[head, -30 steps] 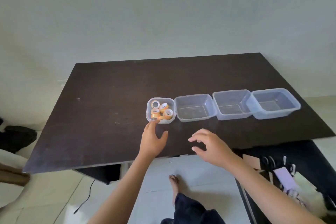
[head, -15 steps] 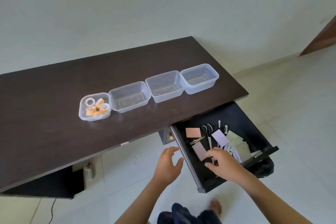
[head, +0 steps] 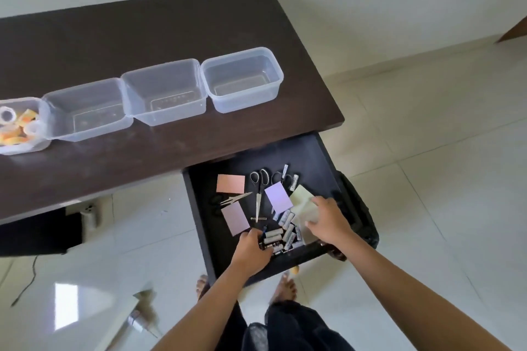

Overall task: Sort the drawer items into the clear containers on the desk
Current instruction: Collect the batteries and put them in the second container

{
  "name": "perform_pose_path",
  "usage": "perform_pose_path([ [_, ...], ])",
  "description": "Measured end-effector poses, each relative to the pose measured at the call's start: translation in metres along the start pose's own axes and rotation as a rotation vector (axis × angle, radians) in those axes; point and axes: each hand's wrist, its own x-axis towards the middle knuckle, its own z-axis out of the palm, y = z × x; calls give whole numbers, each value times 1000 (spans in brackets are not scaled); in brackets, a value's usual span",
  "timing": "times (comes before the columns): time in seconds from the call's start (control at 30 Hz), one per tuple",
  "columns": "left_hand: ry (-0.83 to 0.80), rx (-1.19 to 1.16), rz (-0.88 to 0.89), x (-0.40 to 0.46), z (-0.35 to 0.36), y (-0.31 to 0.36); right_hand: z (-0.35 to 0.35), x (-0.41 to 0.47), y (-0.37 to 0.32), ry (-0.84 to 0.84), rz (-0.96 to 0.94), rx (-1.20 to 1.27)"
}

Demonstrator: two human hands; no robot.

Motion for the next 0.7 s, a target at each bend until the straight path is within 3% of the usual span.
perform_pose_path([
  [0.17,-39,0,-98,15,22,1,17,37,9,-176,97,-114],
  [0.33,-86,-7,-160,28,27,-4,23,45,11,-156,194,-119],
  [0.5,-102,-71,-177,36,27,-5,16,52,14,-251,238,59],
  [0.63,-33,-53,-124,38,26,-10,8,54,14,-191,228,487],
  [0.7,73,-15,-108,37,23,-13,-1,58,14,-109,184,568],
])
